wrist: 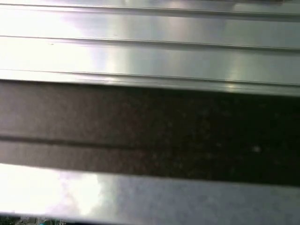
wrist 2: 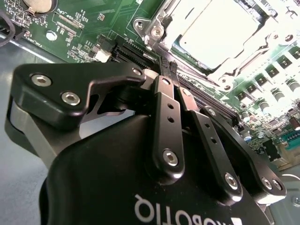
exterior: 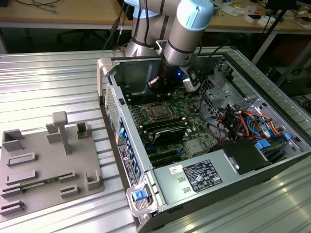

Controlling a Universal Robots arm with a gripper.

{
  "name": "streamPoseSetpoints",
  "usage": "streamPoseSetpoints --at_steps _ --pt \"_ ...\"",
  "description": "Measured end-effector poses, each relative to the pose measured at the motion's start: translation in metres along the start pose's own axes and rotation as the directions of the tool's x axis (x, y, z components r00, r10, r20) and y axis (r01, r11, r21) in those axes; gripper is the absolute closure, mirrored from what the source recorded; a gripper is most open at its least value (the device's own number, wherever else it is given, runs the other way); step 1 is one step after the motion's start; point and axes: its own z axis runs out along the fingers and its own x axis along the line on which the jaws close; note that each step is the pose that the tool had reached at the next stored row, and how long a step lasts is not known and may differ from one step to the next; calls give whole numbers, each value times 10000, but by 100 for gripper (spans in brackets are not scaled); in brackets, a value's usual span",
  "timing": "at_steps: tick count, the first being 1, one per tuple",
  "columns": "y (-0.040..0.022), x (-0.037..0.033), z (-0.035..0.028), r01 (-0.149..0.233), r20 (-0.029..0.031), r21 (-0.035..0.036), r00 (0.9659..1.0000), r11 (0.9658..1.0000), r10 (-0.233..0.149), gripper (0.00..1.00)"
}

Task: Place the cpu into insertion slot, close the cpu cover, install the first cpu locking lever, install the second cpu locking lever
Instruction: 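Install the first cpu locking lever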

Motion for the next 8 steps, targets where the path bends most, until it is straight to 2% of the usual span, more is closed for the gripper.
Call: streamPoseSetpoints --at_steps 8 --pt "-13 2 -2 -1 0 1 10000 10000 1 89"
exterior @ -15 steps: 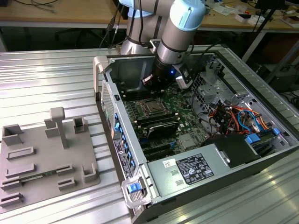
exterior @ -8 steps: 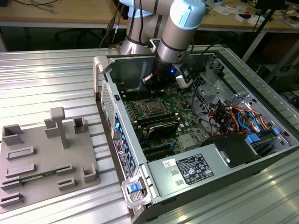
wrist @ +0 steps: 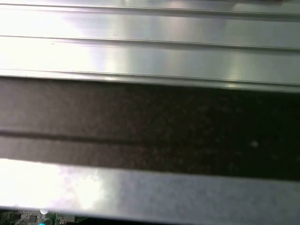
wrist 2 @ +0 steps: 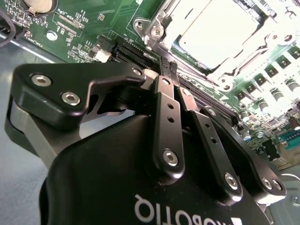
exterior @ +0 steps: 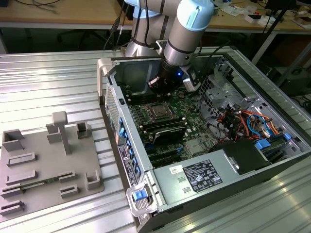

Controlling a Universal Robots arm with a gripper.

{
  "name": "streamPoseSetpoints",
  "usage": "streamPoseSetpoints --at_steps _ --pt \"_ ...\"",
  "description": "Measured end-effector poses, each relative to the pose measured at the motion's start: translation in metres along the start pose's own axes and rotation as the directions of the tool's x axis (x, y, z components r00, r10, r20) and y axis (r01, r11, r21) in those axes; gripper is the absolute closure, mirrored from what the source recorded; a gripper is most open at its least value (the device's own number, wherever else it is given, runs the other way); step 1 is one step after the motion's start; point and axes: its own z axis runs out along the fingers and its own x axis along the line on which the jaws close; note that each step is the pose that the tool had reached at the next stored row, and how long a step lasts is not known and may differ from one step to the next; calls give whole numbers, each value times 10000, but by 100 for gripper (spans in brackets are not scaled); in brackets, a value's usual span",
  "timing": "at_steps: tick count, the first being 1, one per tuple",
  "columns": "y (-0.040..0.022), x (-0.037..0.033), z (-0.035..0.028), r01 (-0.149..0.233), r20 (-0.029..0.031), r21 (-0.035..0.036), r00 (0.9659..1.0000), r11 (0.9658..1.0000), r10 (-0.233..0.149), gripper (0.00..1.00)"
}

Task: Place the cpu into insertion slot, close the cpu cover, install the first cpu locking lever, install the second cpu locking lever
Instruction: 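Install the first cpu locking lever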

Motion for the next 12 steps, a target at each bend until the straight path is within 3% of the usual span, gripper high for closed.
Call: streamPoseSetpoints --at_steps 12 --pt "-39 2 5 0 0 0 10000 10000 0 89"
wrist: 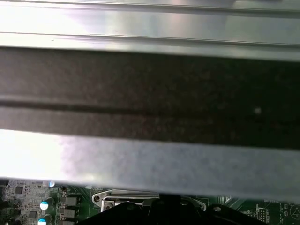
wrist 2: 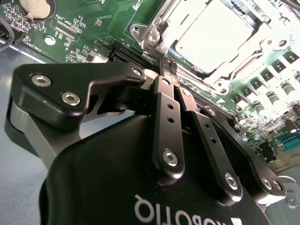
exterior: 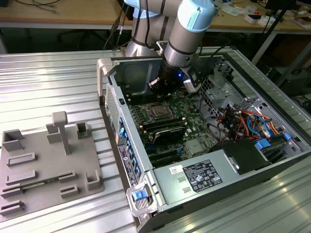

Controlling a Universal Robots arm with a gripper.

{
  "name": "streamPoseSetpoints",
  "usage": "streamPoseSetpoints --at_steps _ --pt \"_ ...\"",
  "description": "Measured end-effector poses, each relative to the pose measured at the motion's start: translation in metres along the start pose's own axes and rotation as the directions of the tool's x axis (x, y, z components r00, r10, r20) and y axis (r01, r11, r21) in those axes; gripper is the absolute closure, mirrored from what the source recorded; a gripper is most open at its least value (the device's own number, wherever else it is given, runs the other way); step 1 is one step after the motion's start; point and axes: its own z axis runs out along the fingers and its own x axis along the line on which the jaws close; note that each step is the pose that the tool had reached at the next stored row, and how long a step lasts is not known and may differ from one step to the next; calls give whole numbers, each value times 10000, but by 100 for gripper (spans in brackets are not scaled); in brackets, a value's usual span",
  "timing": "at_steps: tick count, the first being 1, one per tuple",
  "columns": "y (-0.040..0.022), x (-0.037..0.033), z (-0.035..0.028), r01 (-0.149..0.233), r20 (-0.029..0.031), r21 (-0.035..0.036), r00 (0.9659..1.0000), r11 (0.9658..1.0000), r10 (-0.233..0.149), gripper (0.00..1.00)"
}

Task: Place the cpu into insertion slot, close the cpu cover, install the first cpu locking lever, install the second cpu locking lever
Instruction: 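Install the first cpu locking lever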

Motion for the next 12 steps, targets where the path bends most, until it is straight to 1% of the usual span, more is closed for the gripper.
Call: streamPoseSetpoints --at_steps 12 --pt "-14 -3 31 1 0 -3 10000 10000 -1 89"
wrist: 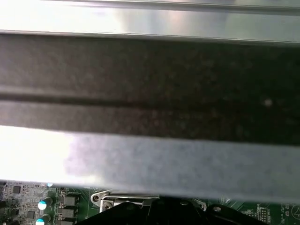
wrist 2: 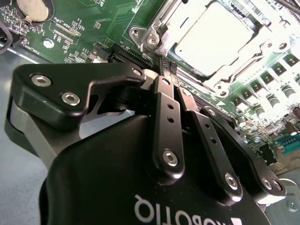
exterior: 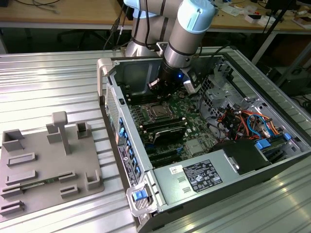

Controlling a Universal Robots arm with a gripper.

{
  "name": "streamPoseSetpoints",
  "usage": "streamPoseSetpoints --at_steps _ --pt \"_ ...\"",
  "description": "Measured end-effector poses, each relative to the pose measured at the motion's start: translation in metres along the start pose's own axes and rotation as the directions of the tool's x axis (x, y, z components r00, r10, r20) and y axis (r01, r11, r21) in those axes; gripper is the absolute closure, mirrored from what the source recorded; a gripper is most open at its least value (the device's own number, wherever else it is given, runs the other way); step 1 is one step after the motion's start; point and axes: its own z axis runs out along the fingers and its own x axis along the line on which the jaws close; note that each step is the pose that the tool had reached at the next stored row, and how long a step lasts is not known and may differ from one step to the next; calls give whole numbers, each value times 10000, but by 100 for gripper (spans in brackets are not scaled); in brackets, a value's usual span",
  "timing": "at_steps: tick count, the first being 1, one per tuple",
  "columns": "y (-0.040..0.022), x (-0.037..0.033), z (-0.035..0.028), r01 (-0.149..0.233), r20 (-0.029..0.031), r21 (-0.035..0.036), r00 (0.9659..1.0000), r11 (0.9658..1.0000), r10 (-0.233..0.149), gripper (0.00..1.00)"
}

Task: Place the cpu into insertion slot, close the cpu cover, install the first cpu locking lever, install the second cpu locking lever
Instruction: 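Install the first cpu locking lever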

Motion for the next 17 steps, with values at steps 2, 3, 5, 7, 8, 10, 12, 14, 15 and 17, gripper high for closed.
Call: streamPoseSetpoints --at_steps 2,3,5,7,8,10,12,14,15,17 --pt "-1 0 0 -3 0 1 10000 10000 3 89" --pt "-2 0 1 -2 0 1 10000 10000 2 89" --pt "-3 1 4 -1 -1 3 10000 10000 1 89" --pt "-4 -1 13 -1 -3 5 10000 10000 1 89" --pt "-4 -1 20 -2 -2 3 10000 10000 2 89" --pt "-6 -2 36 -2 -3 3 10000 10000 2 89" --pt "-7 -2 38 -2 -2 4 10000 10000 2 89" --pt "-3 -3 32 0 1 1 10000 10000 0 89" --pt "-2 -3 24 -1 3 -2 10000 10000 1 89" --pt "1 -3 -2 0 9 -9 10000 10000 0 89"
